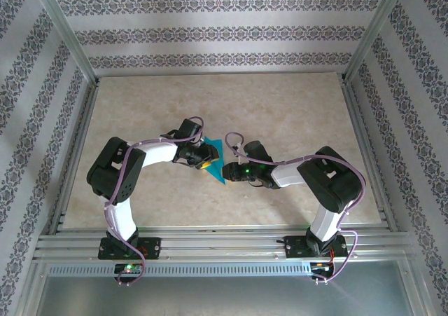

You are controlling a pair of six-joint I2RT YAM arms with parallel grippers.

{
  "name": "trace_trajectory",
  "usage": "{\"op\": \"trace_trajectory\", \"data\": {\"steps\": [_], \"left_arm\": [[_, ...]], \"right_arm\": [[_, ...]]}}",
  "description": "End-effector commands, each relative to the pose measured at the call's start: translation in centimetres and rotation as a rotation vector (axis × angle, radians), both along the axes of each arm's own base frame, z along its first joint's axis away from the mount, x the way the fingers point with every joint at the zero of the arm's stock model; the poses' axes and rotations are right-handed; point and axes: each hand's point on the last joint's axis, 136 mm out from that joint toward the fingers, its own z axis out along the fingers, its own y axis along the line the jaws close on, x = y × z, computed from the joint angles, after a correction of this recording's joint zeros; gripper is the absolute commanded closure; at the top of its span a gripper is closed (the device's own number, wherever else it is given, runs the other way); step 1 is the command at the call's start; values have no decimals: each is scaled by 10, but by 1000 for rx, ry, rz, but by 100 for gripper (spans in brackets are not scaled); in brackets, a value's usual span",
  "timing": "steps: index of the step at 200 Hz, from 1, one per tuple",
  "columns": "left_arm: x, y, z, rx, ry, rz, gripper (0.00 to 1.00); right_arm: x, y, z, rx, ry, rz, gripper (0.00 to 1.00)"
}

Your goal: Fold a paper plane with a square sheet of paper (pick it up from the middle)

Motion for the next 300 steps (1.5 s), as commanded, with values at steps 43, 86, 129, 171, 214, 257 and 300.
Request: {"op": "trace_trajectory", "data": {"steps": [43,86,129,171,214,257,300], "left_arm": [[-49,42,-66,261,216,3,56],[-51,44,-69,282,225,-4,56],[-57,52,-78,339,255,-13,56],[-63,61,-87,399,279,-7,57],[-67,66,-94,442,298,5,57],[-73,70,-105,482,325,10,58],[-78,73,-111,509,343,8,58]], "right_arm": [[0,-10,-19,-69,48,-34,83],[-1,-11,-20,-66,61,-41,82],[6,-11,5,-4,20,-70,72],[13,-31,37,31,-51,-155,69],[10,-25,39,50,-37,-125,74],[8,-12,29,58,7,-84,76],[9,-4,29,70,18,-69,76]]}}
